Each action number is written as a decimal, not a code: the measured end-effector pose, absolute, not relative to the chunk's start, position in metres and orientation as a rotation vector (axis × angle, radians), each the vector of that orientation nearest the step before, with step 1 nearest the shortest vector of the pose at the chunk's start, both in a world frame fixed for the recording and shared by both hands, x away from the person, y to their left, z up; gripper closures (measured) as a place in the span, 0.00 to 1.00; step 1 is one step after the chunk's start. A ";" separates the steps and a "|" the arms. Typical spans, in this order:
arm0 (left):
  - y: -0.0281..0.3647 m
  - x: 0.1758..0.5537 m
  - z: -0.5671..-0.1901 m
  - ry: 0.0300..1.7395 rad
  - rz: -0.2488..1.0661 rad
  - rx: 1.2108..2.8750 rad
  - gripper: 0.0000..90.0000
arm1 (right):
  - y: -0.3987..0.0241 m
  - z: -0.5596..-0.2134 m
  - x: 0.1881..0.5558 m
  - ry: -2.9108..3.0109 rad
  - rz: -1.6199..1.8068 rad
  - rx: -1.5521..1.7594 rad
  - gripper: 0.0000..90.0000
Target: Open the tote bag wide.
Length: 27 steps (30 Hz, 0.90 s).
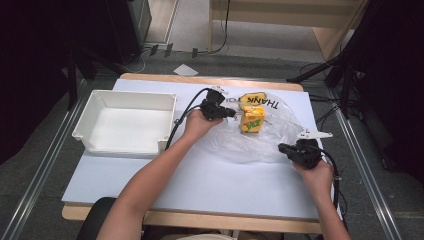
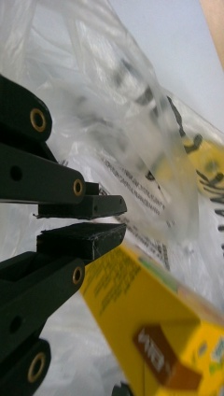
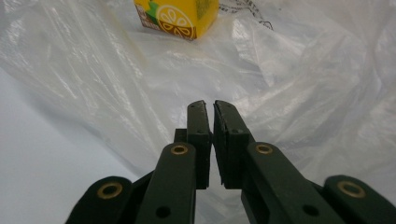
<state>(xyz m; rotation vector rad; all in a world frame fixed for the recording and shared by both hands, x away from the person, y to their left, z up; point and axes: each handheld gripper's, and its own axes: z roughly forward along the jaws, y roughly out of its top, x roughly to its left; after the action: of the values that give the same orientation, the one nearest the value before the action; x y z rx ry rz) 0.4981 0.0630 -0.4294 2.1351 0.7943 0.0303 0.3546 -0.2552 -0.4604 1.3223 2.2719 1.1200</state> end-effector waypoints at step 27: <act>0.072 0.469 -0.406 0.639 0.014 2.149 0.62 | -0.235 -0.440 0.340 2.263 1.201 1.310 0.70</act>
<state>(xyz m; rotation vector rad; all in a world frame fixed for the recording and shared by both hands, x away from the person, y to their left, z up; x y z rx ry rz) 0.4693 0.0720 -0.4060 2.1494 0.6390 0.0143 0.3404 -0.2348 -0.4397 1.3104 2.2628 1.2014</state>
